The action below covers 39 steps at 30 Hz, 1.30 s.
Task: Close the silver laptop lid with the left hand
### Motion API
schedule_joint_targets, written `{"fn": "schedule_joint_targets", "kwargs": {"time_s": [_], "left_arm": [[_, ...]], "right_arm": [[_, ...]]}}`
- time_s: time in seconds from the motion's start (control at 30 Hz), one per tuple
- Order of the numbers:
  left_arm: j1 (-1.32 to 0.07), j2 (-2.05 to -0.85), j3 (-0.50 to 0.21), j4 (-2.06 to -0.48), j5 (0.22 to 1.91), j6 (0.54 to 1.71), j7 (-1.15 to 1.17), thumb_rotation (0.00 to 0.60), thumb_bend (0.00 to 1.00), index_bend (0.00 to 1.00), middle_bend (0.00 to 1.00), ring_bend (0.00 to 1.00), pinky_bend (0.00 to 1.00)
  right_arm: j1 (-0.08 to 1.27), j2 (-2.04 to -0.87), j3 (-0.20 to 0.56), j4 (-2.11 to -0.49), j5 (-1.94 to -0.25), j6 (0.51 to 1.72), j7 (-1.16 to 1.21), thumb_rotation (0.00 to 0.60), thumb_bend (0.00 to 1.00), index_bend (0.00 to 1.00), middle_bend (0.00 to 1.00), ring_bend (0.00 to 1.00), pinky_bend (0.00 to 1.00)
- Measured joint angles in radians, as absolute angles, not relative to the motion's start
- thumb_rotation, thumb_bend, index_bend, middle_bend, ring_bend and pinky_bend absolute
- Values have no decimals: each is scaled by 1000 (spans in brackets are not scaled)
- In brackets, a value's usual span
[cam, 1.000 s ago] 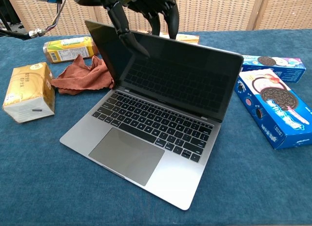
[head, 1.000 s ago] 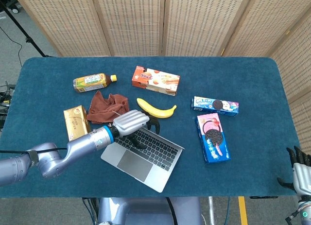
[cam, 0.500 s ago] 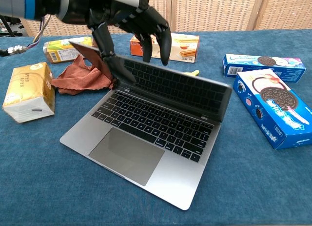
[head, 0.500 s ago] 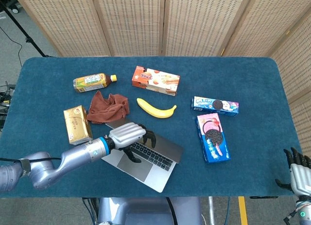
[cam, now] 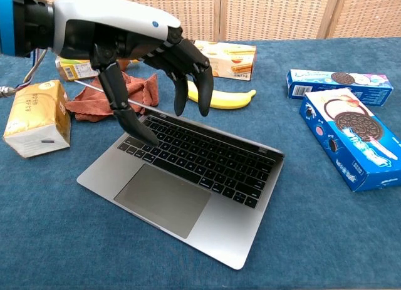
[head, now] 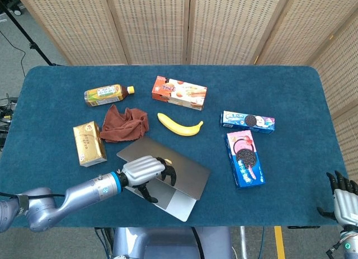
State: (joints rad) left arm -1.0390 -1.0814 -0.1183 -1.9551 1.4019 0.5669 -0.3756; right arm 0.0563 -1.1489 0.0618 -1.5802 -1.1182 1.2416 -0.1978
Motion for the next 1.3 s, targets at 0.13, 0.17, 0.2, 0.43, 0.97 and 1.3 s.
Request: {"fn": "schedule_joint_targets", "kwargs": {"time_s": [0.13, 0.17, 0.2, 0.43, 0.97, 1.3], "left_arm": [[-1029, -1093, -103, -1957, 1401, 568, -361, 600, 131, 426, 394, 422, 241], [-1026, -1095, -100, -1957, 1401, 569, -360, 600, 131, 426, 394, 422, 241], [-1023, -1098, -96, -1957, 1401, 571, -358, 600, 131, 426, 394, 422, 241], [-1005, -1113, -72, -1950, 1410, 571, -351, 600, 131, 425, 394, 422, 241], [-967, -1151, -13, -1930, 1456, 564, -385, 600, 131, 425, 394, 422, 241], [-950, -1171, 17, -1898, 1483, 561, -414, 600, 131, 425, 394, 422, 242]], "right_arm": [[58, -1152, 63, -1569, -1105, 1231, -195, 600, 237, 35, 0, 0, 0], [59, -1152, 64, -1566, -1102, 1228, -194, 600, 237, 35, 0, 0, 0], [60, -1153, 64, -1563, -1100, 1225, -193, 600, 237, 35, 0, 0, 0], [65, -1162, 65, -1543, -1080, 1202, -191, 600, 237, 35, 0, 0, 0], [78, -1180, 65, -1498, -1041, 1154, -188, 600, 237, 35, 0, 0, 0], [83, -1192, 60, -1478, -1022, 1131, -195, 600, 236, 37, 0, 0, 0]]}}
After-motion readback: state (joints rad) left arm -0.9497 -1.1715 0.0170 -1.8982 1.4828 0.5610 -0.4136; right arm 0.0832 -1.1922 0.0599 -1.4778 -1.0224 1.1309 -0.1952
